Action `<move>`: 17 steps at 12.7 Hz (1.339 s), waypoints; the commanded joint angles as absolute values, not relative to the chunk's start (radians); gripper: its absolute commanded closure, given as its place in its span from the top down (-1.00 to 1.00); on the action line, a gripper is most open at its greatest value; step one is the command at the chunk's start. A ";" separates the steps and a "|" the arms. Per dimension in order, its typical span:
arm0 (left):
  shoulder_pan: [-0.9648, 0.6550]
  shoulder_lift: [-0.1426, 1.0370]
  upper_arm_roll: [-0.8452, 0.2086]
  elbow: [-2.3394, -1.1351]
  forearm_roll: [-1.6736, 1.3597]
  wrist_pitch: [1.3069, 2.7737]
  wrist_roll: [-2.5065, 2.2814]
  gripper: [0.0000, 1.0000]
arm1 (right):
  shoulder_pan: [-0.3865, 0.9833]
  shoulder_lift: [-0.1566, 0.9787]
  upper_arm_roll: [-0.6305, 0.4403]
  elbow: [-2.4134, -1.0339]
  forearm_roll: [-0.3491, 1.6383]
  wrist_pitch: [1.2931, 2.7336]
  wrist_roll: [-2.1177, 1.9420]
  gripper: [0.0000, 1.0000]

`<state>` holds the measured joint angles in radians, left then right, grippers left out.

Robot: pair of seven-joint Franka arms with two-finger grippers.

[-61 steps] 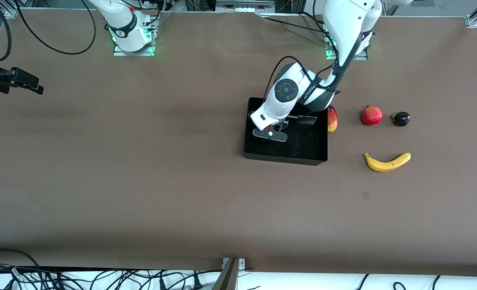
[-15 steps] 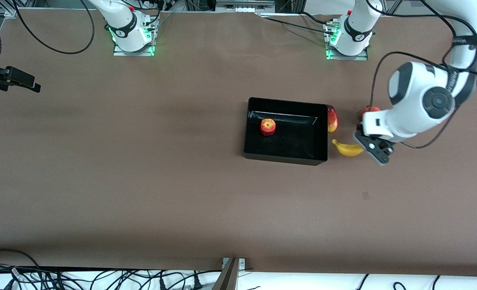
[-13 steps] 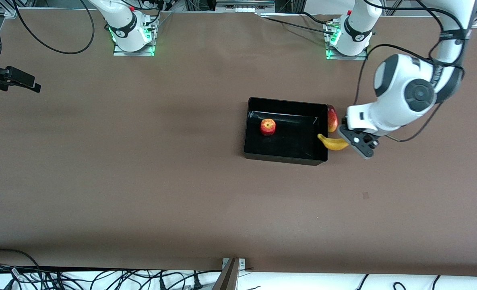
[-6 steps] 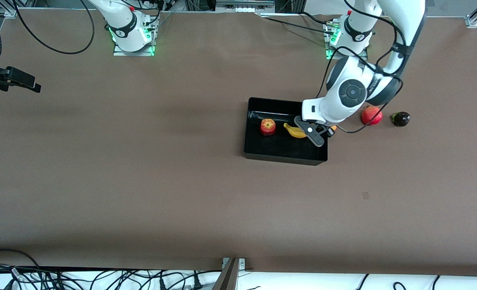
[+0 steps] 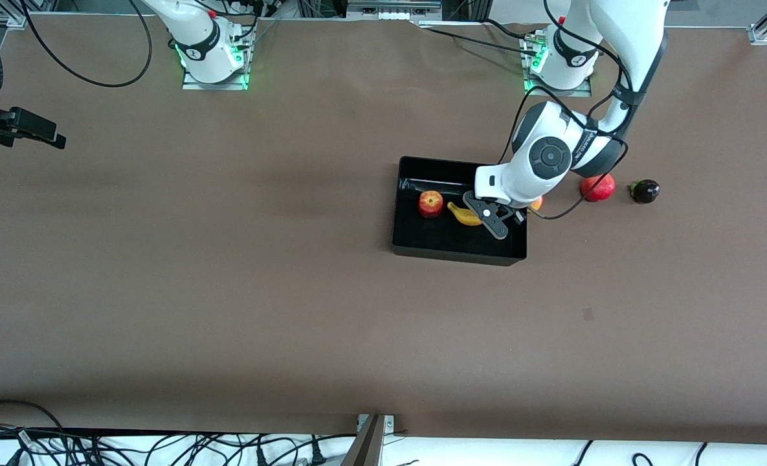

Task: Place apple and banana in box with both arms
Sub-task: 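Open the left gripper and lift it away from the box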

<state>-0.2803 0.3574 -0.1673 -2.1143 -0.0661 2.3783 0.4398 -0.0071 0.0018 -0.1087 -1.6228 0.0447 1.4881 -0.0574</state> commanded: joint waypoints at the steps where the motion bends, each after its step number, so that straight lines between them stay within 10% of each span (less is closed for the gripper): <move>1: -0.291 0.391 -0.161 -2.109 -0.071 2.416 0.440 -1.00 | -0.003 0.009 -0.117 -1.601 0.063 1.474 -0.061 1.00; 7: -0.291 0.451 -0.161 -2.112 -0.072 2.439 0.440 -1.00 | -0.003 0.009 -0.117 -1.601 0.063 1.474 -0.061 1.00; 8: -0.291 0.451 -0.160 -2.112 -0.072 2.439 0.439 -0.47 | -0.003 0.009 -0.115 -1.601 0.063 1.474 -0.061 1.00; 9: -0.291 0.451 -0.160 -2.112 -0.074 2.438 0.431 0.60 | -0.003 0.009 -0.117 -1.601 0.063 1.474 -0.061 1.00; 10: -0.290 0.448 -0.153 -2.111 -0.072 2.436 0.425 1.00 | -0.003 0.009 -0.117 -1.601 0.063 1.474 -0.061 1.00; 17: -0.213 0.245 -0.155 -2.079 -0.072 2.217 0.436 1.00 | -0.003 0.009 -0.117 -1.601 0.063 1.474 -0.061 1.00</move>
<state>-0.2590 0.3777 -0.1546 -2.0775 -0.0660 2.3415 0.4344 -0.0071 0.0021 -0.1088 -1.6228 0.0447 1.4881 -0.0574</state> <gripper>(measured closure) 0.000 0.000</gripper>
